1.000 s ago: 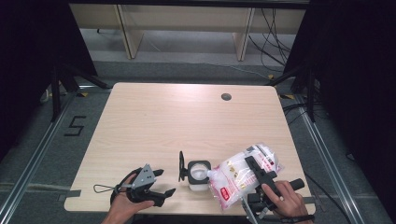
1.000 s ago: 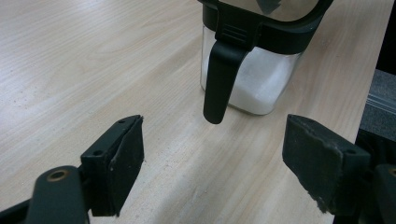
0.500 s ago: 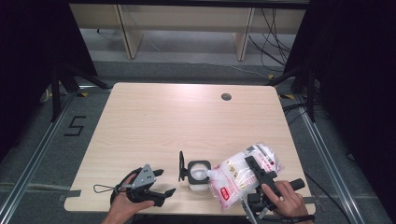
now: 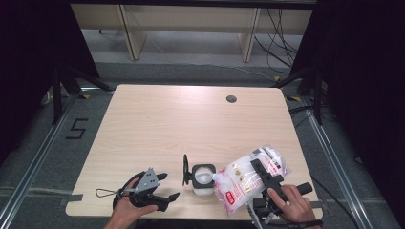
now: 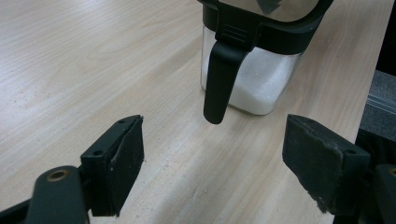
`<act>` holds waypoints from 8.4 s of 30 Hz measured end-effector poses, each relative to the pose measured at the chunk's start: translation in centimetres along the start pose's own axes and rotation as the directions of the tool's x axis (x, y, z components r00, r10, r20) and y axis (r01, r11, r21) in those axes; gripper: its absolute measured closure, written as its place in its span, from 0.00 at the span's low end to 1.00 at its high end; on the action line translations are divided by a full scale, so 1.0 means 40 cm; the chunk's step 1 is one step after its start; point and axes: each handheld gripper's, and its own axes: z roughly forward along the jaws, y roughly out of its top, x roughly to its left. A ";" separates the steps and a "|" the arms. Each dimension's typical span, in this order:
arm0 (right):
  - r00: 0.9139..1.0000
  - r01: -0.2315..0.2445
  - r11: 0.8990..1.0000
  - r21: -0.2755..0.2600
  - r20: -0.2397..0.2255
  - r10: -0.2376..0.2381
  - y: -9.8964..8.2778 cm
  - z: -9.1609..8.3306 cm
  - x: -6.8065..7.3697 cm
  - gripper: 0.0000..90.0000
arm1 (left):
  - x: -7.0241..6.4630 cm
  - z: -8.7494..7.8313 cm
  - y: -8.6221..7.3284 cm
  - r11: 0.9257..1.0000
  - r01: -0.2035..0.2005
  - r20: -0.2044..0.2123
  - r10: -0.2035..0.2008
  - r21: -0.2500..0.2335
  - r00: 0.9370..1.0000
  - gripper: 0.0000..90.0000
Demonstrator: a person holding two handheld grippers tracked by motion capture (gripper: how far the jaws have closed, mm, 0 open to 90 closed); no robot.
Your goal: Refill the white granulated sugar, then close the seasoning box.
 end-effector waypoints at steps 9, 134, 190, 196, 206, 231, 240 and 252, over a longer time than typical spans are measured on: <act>1.000 0.003 1.000 -0.001 -0.002 -0.003 -0.001 0.000 0.000 0.62 | 0.000 0.001 0.000 1.000 0.001 0.005 -0.001 0.000 1.000 0.23; 0.515 -0.835 0.549 -0.028 -0.392 0.762 -0.122 0.131 0.062 0.72 | 0.009 -0.006 -0.001 1.000 -0.010 -0.011 0.010 0.009 1.000 0.23; -0.041 -0.989 0.010 0.149 -0.335 0.941 -0.217 0.128 0.112 0.59 | 0.009 -0.006 -0.002 1.000 -0.017 -0.019 0.017 0.001 1.000 0.23; -0.117 -0.983 -0.069 0.171 -0.290 0.950 -0.216 0.096 0.104 0.45 | 0.007 -0.006 -0.002 1.000 -0.009 -0.015 0.009 0.003 1.000 0.23; -0.160 -0.971 -0.107 0.215 -0.243 0.957 -0.221 0.035 0.107 0.35 | 0.010 -0.008 0.000 1.000 -0.012 -0.016 0.012 0.008 1.000 0.23; -0.165 -0.938 -0.091 0.335 -0.200 0.966 -0.193 -0.056 0.121 0.28 | -0.006 -0.025 0.038 1.000 0.018 0.025 -0.017 -0.024 1.000 0.22; -0.119 -0.942 -0.039 0.334 -0.222 0.968 -0.185 -0.063 0.126 0.27 | -0.010 -0.029 0.040 0.999 0.038 0.018 -0.038 -0.029 0.999 0.22; -0.111 -0.937 -0.026 0.349 -0.226 0.968 -0.175 -0.066 0.127 0.27 | 0.002 -0.034 0.050 0.999 0.007 0.018 -0.006 -0.042 1.000 0.25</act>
